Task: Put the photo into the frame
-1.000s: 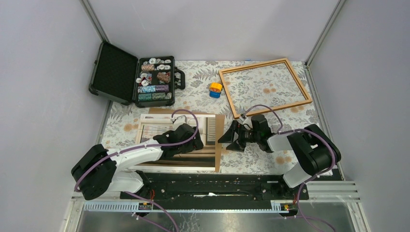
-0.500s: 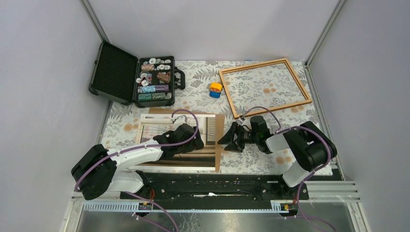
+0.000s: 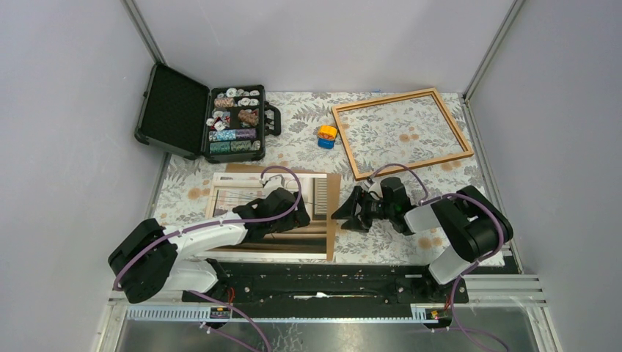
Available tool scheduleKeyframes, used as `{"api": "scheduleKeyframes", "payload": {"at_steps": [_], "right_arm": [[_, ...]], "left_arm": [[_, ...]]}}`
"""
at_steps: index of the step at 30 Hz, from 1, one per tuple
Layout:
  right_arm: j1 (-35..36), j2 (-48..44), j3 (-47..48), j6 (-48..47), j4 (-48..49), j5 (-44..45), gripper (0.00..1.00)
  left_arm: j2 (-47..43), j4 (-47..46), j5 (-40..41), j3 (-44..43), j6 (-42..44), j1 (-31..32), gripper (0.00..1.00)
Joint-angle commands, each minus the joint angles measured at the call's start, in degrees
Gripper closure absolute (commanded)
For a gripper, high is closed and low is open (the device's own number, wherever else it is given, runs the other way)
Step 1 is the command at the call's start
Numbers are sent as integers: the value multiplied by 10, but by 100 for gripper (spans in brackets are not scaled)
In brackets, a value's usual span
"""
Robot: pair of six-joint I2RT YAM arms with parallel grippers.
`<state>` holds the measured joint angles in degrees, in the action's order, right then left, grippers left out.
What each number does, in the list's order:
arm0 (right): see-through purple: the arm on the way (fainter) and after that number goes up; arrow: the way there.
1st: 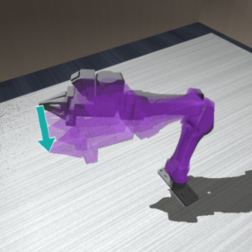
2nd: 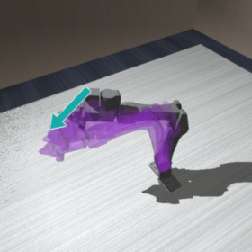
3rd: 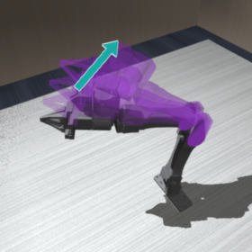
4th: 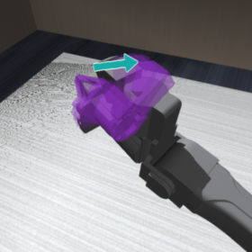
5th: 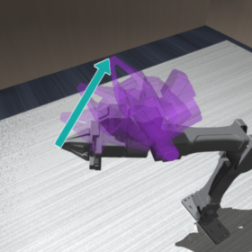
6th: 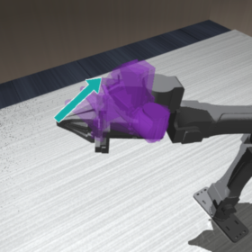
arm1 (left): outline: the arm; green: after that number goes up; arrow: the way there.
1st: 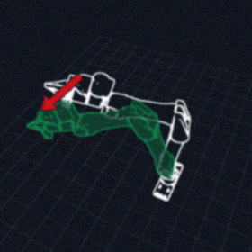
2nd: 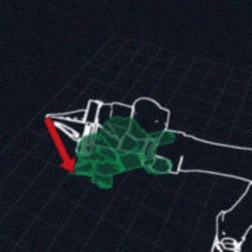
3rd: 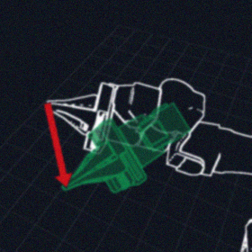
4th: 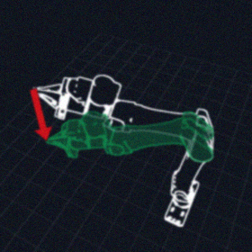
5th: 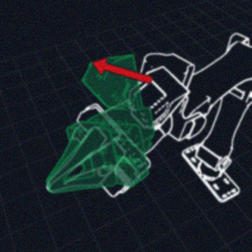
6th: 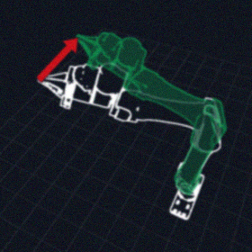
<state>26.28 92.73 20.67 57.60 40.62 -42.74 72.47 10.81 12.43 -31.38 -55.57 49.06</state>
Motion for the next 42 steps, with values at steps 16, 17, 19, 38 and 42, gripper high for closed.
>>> {"api": "scheduleKeyframes", "payload": {"at_steps": [16,17,19,38,42], "right_arm": [[25,-3,-19,83,133,-10,38],[25,-20,-20,83,128,-7,38],[26,-44,-19,74,103,1,39],[88,36,50,67,83,113,60],[96,59,52,66,97,134,78]], "left_arm": [[24,11,-19,11,-11,8,1],[20,12,-20,11,-11,9,1],[15,12,-20,9,-8,9,1],[-10,17,-30,5,-2,13,1],[-48,33,-27,-7,11,15,1]]}}
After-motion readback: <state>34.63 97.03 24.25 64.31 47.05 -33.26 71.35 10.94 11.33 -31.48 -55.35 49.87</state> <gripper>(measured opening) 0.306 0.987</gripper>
